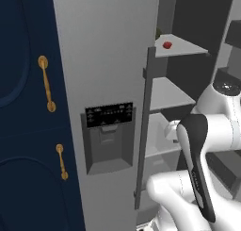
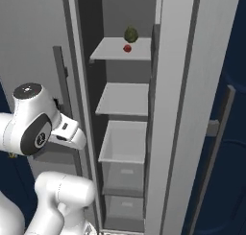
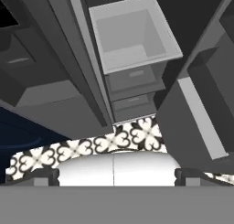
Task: Take the strawberry from the fridge and place it on top of the pancake, located on the dining counter.
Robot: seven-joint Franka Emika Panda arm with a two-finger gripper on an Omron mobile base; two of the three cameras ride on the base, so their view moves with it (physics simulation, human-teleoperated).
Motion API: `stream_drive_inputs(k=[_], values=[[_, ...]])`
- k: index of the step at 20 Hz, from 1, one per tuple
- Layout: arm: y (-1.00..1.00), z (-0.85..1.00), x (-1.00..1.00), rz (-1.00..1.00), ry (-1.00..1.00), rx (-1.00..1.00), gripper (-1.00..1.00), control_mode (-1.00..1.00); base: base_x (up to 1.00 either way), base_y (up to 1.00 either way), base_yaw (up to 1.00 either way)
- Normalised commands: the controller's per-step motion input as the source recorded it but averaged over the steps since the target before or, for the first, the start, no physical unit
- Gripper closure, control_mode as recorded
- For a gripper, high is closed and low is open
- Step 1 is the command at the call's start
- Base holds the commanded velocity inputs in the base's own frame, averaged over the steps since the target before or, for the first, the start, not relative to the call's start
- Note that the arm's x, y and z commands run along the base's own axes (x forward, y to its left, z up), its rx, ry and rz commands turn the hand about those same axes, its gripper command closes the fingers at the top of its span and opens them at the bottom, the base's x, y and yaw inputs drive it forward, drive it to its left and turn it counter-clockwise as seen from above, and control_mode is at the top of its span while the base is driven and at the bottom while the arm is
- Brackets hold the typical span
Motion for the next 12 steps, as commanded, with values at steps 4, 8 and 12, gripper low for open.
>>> stream_drive_inputs(k=[4,8,12], values=[[0.00,0.00,0.00,0.00,0.00,0.00,-1.00,1.00,0.41,-0.19,0.11],[0.00,0.00,0.00,0.00,0.00,0.00,-1.00,1.00,0.09,-0.31,0.03],[0.00,0.00,0.00,0.00,0.00,0.00,-1.00,1.00,0.00,-0.39,0.00]])
